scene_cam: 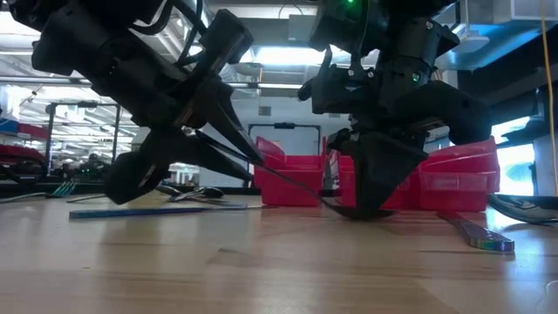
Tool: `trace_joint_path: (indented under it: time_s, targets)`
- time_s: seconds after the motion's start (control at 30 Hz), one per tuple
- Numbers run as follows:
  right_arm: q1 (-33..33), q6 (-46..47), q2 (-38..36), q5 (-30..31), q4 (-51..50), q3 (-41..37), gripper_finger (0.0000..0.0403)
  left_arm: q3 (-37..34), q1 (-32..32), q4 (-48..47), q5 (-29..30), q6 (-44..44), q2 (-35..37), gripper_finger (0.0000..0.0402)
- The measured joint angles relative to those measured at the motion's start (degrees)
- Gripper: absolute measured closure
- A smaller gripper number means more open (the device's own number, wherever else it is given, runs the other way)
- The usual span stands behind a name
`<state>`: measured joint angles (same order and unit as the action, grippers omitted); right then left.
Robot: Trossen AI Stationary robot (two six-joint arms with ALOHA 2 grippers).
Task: Sort silverware
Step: Put the black spoon into the middle red silverware bin
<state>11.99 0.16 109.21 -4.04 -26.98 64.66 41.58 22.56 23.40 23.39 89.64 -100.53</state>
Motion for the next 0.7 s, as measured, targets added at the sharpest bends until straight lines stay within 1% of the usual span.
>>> trace_joint_path:
  time_s: [0.13, 0.7]
  targets:
    - [0.00, 0.00, 0.00, -0.02, 0.00, 0.00, 0.0403, 0.02, -0.67, 0.04, 0.11, 0.27, 0.00, 0.0355]
    - [0.00, 0.00, 0.00, -0.04, -0.02, -0.02, 0.0403, 0.07, -0.98, 3.08, 0.73, -1.50, -0.09, 0.0356]
